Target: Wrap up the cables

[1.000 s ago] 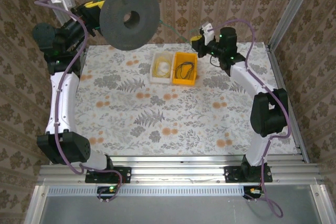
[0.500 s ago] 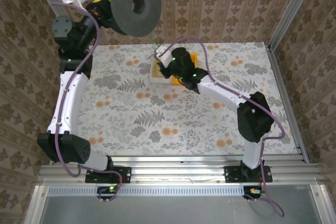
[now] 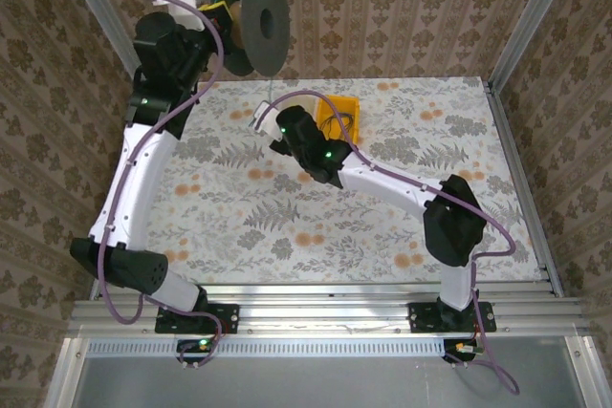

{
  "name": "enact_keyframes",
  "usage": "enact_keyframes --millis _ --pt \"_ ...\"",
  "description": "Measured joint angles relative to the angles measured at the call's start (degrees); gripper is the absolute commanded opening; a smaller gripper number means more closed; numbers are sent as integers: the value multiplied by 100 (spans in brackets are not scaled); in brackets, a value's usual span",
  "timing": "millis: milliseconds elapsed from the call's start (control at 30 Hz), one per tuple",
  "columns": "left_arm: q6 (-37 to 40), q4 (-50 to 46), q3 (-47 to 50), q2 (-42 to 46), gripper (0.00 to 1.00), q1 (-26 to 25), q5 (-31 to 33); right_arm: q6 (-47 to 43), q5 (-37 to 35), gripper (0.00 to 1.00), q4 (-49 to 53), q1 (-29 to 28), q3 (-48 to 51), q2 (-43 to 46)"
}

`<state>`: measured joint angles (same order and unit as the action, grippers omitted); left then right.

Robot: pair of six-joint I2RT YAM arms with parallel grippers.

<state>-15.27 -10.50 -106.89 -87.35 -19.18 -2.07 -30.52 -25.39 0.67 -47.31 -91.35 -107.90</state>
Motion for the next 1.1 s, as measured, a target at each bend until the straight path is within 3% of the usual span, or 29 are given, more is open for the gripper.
enact_keyframes --millis 233,500,800,1100 --pt "658 -894 -654 -422 0 -319 570 -638 -50 0 -72 -28 691 990" --pt "935 -1504 -1130 -723 0 -542 839 -1008 1145 0 -61 -66 925 1952" --pt "1106 -2155 -1532 -946 0 -752 831 -1023 2188 0 24 -22 833 2140" --pt "1213 -2599 -1956 -1231 0 -1054 831 -979 2785 0 310 308 192 2140"
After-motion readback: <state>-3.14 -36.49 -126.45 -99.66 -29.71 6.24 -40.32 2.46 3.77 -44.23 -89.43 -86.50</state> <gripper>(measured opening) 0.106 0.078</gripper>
